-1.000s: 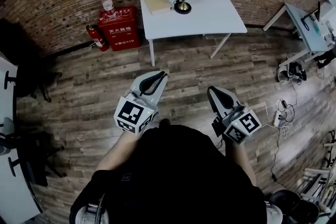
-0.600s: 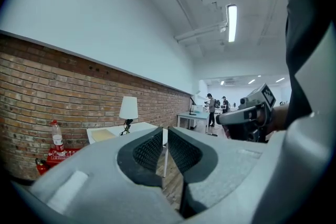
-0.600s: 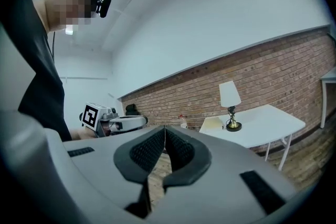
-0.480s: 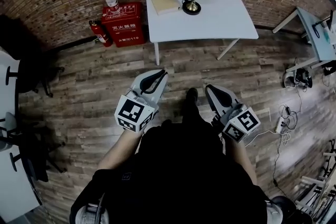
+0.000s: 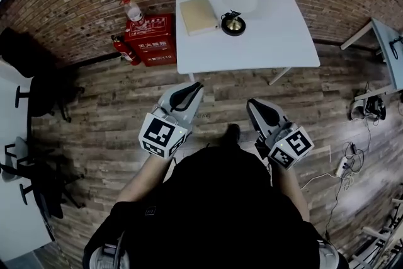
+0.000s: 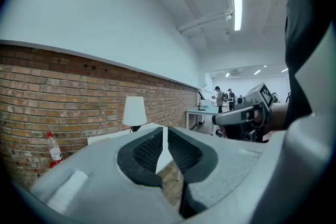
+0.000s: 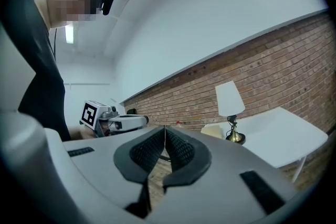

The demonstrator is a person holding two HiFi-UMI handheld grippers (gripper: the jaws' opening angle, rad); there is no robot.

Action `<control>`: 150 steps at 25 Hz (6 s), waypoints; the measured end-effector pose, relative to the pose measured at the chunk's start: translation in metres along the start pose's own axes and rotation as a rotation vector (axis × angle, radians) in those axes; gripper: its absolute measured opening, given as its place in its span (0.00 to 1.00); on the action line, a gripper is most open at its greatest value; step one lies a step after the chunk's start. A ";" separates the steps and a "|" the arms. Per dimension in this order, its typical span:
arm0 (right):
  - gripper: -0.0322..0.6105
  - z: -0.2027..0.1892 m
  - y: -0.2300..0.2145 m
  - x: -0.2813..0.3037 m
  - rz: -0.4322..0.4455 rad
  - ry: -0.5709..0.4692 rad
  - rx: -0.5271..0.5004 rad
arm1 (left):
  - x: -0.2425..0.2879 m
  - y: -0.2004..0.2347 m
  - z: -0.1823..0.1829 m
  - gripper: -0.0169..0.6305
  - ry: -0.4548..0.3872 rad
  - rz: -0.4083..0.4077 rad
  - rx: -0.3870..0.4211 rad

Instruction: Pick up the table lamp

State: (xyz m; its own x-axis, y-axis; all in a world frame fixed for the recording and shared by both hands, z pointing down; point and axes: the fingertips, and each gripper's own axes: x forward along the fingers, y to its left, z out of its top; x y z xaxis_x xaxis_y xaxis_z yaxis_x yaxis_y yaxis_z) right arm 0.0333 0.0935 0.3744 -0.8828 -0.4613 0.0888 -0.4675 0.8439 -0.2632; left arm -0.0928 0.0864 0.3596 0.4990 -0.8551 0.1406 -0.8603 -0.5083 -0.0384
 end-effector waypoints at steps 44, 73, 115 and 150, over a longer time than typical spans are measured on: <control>0.08 -0.021 -0.310 0.246 -0.206 -0.022 -0.187 | 0.294 0.215 -0.068 0.08 -0.007 -0.003 0.056; 0.41 -0.048 -0.405 0.329 -0.378 -0.169 -0.286 | 0.385 0.258 -0.127 0.08 -0.088 0.087 0.110; 0.18 0.002 -0.398 0.359 -0.418 -0.327 -0.293 | 0.380 0.285 -0.114 0.08 -0.107 0.165 0.126; 0.18 0.171 -0.237 0.154 -0.393 -0.126 -0.260 | 0.221 0.185 0.083 0.08 -0.114 0.024 0.171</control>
State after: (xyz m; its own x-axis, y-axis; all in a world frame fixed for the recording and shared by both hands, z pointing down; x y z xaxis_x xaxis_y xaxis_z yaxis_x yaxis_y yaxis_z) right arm 0.0158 -0.2249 0.2865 -0.6325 -0.7745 0.0119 -0.7743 0.6326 0.0171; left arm -0.1325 -0.2050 0.3015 0.4956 -0.8682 0.0253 -0.8466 -0.4894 -0.2089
